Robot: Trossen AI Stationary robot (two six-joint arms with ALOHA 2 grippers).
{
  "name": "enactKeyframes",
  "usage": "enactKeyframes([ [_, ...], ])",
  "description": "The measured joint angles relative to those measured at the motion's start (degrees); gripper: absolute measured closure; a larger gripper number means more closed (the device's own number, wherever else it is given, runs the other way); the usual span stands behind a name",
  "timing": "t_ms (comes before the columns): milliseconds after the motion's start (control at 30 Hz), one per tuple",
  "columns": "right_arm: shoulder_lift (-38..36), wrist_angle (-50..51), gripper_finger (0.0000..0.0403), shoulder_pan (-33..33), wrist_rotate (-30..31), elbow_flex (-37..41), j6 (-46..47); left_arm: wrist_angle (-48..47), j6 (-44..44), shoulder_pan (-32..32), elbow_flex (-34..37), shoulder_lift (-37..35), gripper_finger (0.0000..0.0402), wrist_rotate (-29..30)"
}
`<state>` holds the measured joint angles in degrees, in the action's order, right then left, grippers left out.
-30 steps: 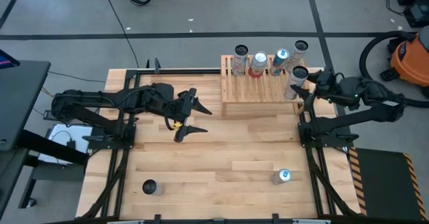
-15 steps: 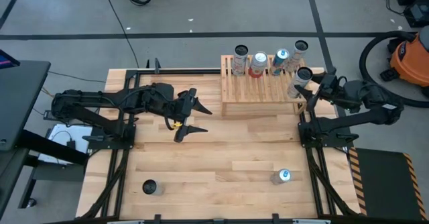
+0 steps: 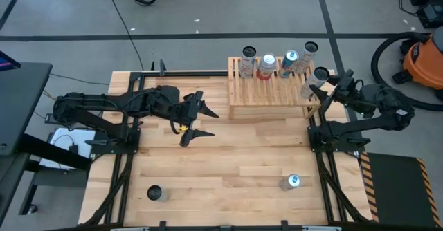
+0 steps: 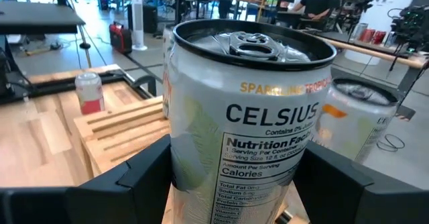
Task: Place canned beverage on shelf
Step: Put the top white-yellow soda can on the shelf aligned with the other white-yellow soda can
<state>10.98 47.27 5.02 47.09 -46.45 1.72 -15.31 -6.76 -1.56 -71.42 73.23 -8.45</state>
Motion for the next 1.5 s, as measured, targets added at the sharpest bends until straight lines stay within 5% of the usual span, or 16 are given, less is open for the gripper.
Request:
enactKeyframes([
  [833, -0.3, -1.2, 0.013, 0.0, 6.3, 6.0, 2.3, -0.5, 0.0, 0.0, 0.0, 0.0, 0.0102, 0.0],
  [1000, -0.3, -1.0, 0.013, 0.0, 12.2, 7.7, 2.4, -0.9, 0.1, 0.0, 0.0, 0.0, 0.0102, 0.0],
  [1500, -4.7, -0.9, 0.0123, 0.0, 12.8, 8.0, 2.6, -0.9, 0.1, 0.0, 0.0, 0.0, 0.0102, 0.0],
])
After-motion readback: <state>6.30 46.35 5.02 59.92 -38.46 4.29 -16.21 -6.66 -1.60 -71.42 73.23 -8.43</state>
